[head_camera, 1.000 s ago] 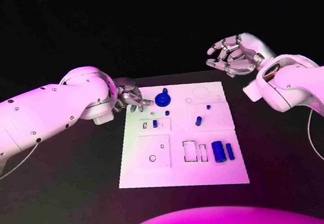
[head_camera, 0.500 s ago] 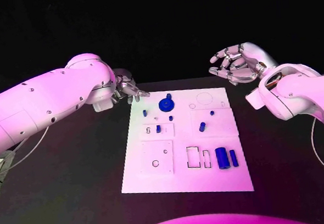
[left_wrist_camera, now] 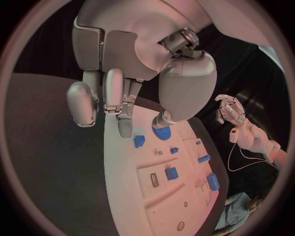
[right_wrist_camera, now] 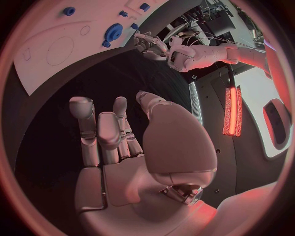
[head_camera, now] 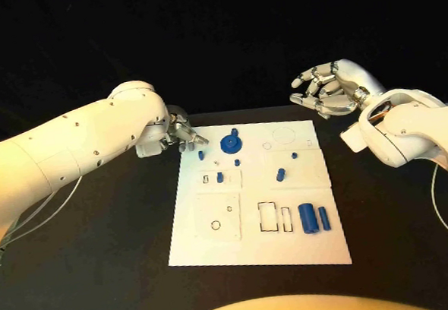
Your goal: Assemble the parts on the task board
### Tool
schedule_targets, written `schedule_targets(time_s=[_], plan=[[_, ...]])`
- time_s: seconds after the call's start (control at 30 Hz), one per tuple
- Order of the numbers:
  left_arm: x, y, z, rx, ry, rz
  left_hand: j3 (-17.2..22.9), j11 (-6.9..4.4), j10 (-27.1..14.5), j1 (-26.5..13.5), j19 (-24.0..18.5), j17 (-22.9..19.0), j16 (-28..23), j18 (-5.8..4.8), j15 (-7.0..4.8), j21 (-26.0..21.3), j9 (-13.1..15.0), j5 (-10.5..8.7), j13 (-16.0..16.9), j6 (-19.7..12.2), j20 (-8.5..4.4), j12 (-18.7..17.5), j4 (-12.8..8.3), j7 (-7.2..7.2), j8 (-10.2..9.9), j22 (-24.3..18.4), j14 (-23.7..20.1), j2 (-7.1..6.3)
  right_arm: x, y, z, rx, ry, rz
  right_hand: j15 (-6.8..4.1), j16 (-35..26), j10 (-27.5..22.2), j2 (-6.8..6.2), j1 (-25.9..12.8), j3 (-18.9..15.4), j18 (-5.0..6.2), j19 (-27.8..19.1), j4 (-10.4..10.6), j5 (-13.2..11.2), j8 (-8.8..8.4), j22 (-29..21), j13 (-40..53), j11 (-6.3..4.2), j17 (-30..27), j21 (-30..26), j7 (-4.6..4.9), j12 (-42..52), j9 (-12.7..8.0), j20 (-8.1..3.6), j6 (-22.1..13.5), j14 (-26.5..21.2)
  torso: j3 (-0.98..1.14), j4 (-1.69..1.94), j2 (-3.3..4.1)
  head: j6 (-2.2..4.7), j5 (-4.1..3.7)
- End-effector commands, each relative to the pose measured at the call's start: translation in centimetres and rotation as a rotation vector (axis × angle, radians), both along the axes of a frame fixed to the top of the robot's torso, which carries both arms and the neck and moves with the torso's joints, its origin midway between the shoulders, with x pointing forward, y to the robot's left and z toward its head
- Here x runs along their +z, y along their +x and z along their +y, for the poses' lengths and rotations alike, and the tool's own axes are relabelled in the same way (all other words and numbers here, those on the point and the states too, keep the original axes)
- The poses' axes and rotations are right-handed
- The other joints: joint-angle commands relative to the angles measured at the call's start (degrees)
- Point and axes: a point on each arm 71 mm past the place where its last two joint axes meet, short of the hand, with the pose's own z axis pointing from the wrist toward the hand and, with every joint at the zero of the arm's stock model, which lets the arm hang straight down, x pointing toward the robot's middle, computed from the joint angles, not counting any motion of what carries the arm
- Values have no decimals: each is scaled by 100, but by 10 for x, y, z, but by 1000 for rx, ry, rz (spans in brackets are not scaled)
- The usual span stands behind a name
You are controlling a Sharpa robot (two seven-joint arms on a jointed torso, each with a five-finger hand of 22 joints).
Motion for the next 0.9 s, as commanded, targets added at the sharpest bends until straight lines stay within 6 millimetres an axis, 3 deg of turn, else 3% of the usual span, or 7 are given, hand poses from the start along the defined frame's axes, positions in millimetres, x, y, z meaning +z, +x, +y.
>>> schedule_targets(time_s=[0.03, 0.27, 0.57, 0.7, 0.9], plan=[[-4, -1, -3, -39, 11, 38, -30, 26, 26, 56, 8, 986, 25, 58, 36, 21, -12, -3, -7, 15, 32, 2, 5, -8, -35, 18, 447, 24, 0, -1, 2, 21, -1, 1, 3, -32, 31, 17, -57, -30, 37, 24, -1, -11, 33, 5, -5, -1, 5, -15, -19, 31, 7, -5, 24, 29, 6, -4, 1, -7, 4], [-8, -2, -6, -46, 8, 60, -43, 23, 27, 74, 13, 998, 34, 57, 35, 26, -26, -8, -12, 54, 33, 5, 3, -13, -37, 27, 450, 50, 0, 0, 3, 22, 0, 1, 2, -27, 30, 25, -49, -32, 37, 27, -2, 0, 35, 4, -9, -3, 16, -19, -20, 35, 7, -6, 22, 34, 2, 11, -8, -20, -4], [-9, -3, -8, -49, 6, 68, -87, 5, 44, 164, 31, 1026, 54, 50, 21, 50, -57, -8, -28, 193, 34, 21, -4, -35, -16, 65, 460, 106, -1, 0, 4, 24, 0, 1, 1, -30, 30, 27, -47, -32, 39, 24, -2, 3, 35, 0, -10, -3, 13, -27, -21, 36, 7, -6, 21, 33, 6, 6, -9, -20, 0], [-9, -2, -8, -41, 1, 63, -68, -18, 59, 322, 43, 1036, 62, 47, 3, 65, -76, 4, -47, 297, 23, 33, -15, -59, 20, 90, 464, 250, -1, 0, 4, 24, 0, 2, 1, -30, 30, 27, -47, -32, 39, 24, -2, 3, 35, 0, -10, -3, 13, -27, -21, 36, 7, -6, 21, 33, 9, 3, -7, -27, 3], [-9, -2, -9, -39, -7, 62, -48, -29, 60, 557, 50, 1048, 71, 44, -8, 76, -96, 4, -69, 331, 16, 37, -38, -69, 42, 109, 468, 313, -1, 0, 5, 25, 0, 2, 0, -33, 29, 38, -40, -31, 38, 27, -2, 16, 37, 1, -14, -4, 12, -27, -21, 39, 8, -7, 21, 34, 6, 5, -4, -38, -6]])
